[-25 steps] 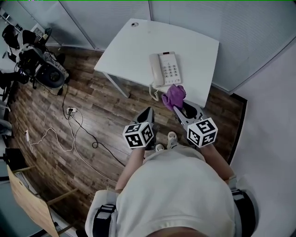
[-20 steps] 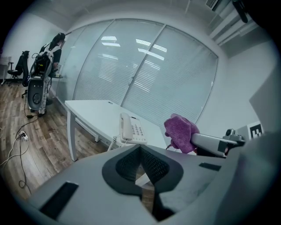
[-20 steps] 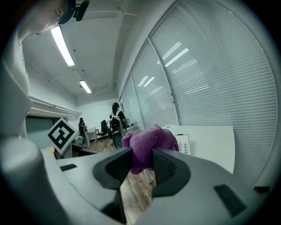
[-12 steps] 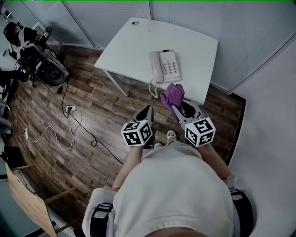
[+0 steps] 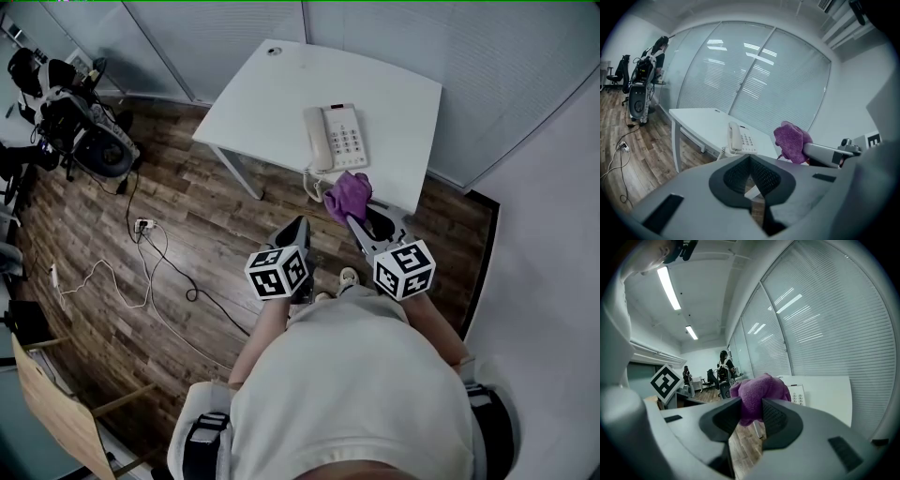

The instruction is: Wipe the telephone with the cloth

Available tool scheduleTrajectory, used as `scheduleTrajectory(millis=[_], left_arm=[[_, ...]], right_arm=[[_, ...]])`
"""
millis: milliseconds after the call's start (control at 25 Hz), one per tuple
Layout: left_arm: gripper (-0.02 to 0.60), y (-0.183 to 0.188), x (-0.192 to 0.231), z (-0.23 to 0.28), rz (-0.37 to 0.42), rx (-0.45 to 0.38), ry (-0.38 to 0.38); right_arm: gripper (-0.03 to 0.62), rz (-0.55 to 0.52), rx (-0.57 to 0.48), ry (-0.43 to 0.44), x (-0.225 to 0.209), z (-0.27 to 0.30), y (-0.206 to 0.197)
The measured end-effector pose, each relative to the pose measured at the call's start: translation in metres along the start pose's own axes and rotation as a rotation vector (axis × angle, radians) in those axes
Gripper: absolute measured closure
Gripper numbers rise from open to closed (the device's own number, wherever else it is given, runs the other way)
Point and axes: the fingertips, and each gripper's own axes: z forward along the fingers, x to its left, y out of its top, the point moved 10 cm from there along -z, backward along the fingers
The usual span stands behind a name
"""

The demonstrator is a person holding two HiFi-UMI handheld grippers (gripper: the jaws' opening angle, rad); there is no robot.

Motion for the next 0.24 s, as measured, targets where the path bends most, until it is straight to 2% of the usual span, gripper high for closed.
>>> scheduleTrajectory(millis=[240], left_arm=[[0.561,-0.0031,0.0025,0.0034,-0.002,0.009,-0.003]], right_arm=[[0.456,-0.002,0.000,0.006,-0.0006,0.0008,-0.0041]])
